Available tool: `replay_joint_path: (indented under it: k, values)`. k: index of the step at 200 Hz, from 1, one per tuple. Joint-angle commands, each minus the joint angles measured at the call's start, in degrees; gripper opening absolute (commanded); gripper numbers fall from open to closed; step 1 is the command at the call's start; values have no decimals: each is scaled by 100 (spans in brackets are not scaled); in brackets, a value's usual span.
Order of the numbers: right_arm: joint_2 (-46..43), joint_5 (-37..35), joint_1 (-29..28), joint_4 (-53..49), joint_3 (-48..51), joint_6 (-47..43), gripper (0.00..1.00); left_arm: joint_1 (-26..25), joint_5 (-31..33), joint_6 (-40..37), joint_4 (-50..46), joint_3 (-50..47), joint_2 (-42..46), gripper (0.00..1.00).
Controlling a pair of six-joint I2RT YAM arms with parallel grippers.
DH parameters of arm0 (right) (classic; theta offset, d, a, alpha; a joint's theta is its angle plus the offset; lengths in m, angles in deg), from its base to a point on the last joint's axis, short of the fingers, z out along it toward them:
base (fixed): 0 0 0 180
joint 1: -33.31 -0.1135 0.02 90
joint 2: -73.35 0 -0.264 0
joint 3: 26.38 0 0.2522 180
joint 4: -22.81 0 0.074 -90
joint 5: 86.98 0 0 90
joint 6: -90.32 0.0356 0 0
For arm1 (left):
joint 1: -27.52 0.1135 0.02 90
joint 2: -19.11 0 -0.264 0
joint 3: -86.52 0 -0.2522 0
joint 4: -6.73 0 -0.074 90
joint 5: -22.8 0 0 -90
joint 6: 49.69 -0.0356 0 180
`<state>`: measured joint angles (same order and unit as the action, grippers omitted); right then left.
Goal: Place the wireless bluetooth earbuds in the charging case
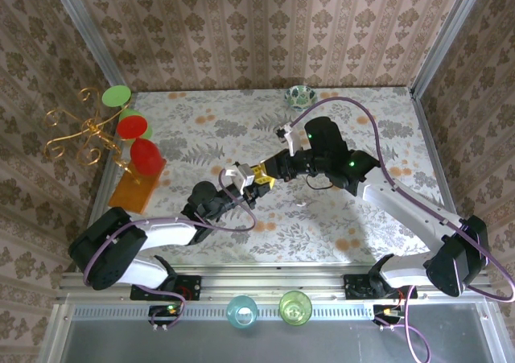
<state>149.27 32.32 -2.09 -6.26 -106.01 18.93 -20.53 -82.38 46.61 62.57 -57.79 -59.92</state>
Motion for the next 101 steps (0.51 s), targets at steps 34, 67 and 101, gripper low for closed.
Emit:
replay_joint_path:
  k: [34, 67, 101]
  values:
    - [-12, -23, 103, 268, 314, 191, 25, -54, 160, 314, 317, 266, 272, 0]
    - [-44, -158, 145, 219, 356, 163, 28, -56, 75, 382, 313, 301, 322, 0]
    - [-135, -300, 164, 121, 295, 119, 35, -57, 83, 354, 297, 294, 326, 0]
